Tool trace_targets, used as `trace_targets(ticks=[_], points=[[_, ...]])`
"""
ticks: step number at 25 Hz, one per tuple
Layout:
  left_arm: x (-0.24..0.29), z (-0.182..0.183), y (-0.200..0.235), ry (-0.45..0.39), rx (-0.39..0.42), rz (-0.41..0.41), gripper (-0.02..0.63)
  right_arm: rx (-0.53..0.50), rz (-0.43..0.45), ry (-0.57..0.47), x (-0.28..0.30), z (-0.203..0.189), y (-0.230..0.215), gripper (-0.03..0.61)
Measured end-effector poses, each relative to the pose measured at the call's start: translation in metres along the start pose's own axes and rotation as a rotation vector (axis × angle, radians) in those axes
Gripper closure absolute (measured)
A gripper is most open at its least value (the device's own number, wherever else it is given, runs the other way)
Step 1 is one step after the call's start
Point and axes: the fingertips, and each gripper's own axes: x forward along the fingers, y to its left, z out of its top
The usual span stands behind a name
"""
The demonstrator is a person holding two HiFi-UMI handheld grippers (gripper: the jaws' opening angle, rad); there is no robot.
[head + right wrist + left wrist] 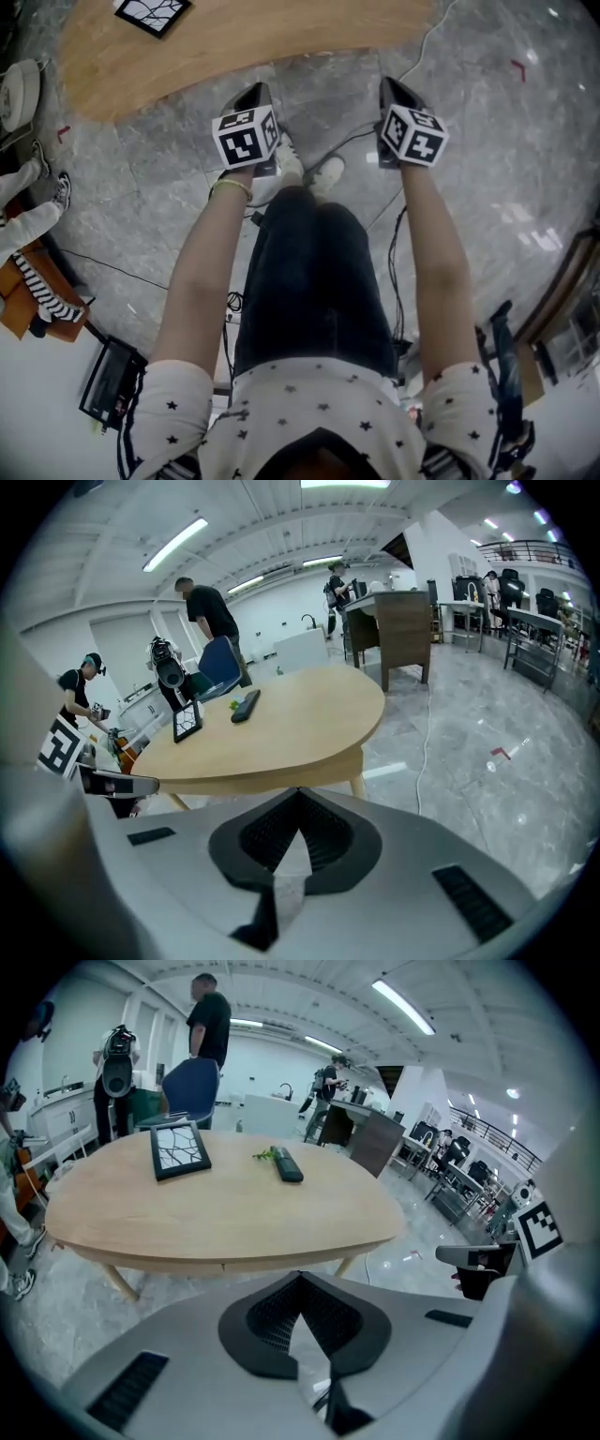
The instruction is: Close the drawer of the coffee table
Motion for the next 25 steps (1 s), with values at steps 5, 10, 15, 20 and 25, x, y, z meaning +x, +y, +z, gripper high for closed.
trace_targets(ticks=[5,10,15,20,25], points=[[-0.031,-0.002,-0.017,-0.012,0.002,-0.022,0.606,0.010,0.048,-0.032,-0.038,0.001,0.024,0.569],[-0.062,-0.006,-0.032,-0.022,-0.013,-0.035,0.606,-0.004,0.070,-0.034,-0.073,-0.002,0.038,0.569],[-0.089,-0.003,-0.046,-0.045,-0.014,-0.049,0.606,-0.014,0.089,-0.055,-0.099,0.003,0.049,0.569],[-0.118,-0.007,-0.063,-0.052,-0.028,-0.075,0.606,0.013,0.097,-0.063,-0.128,0.002,0.058,0.569],[-0.150,-0.007,-0.078,-0.070,-0.063,-0.108,0.606,0.087,0.121,-0.089,-0.163,0.004,0.070,0.569]])
